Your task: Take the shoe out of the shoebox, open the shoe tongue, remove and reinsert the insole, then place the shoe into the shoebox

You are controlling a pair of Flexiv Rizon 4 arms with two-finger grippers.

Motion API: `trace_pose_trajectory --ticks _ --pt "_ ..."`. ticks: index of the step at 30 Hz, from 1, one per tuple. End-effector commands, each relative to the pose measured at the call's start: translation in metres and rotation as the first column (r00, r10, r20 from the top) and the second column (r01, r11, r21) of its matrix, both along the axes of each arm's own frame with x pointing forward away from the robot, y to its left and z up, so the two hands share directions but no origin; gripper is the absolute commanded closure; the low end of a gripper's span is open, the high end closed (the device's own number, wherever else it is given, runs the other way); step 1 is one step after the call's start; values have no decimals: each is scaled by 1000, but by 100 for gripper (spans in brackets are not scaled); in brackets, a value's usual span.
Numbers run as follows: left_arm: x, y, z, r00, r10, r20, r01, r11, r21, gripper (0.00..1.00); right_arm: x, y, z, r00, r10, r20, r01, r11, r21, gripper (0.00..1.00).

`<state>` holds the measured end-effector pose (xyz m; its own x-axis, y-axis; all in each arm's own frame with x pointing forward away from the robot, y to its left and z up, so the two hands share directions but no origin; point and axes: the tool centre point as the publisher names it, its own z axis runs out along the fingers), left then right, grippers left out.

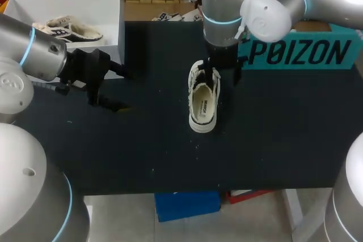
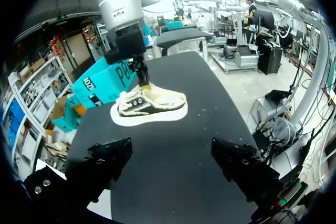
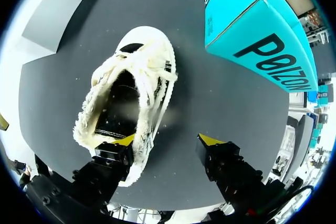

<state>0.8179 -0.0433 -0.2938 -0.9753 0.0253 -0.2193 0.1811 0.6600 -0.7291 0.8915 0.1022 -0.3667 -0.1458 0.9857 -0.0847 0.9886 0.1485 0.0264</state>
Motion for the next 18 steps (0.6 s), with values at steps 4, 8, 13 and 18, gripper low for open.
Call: trace_pose_trajectory --ticks 4,8,13,18 --pt "-1 -1 0 1000 4 3 -4 1000 2 0 4 2 -6 1000 1 -8 -1 1000 2 25" --pt "-1 -1 0 1000 4 3 -4 1000 2 0 3 3 -6 1000 1 -10 -1 1000 3 22" --pt "-1 -1 0 1000 4 3 -4 1000 2 0 3 3 -9 1000 2 -12 -2 1000 0 24" --pt "-1 -1 0 1000 4 3 -4 1000 2 0 5 2 -16 1000 5 -14 -5 1000 -8 24"
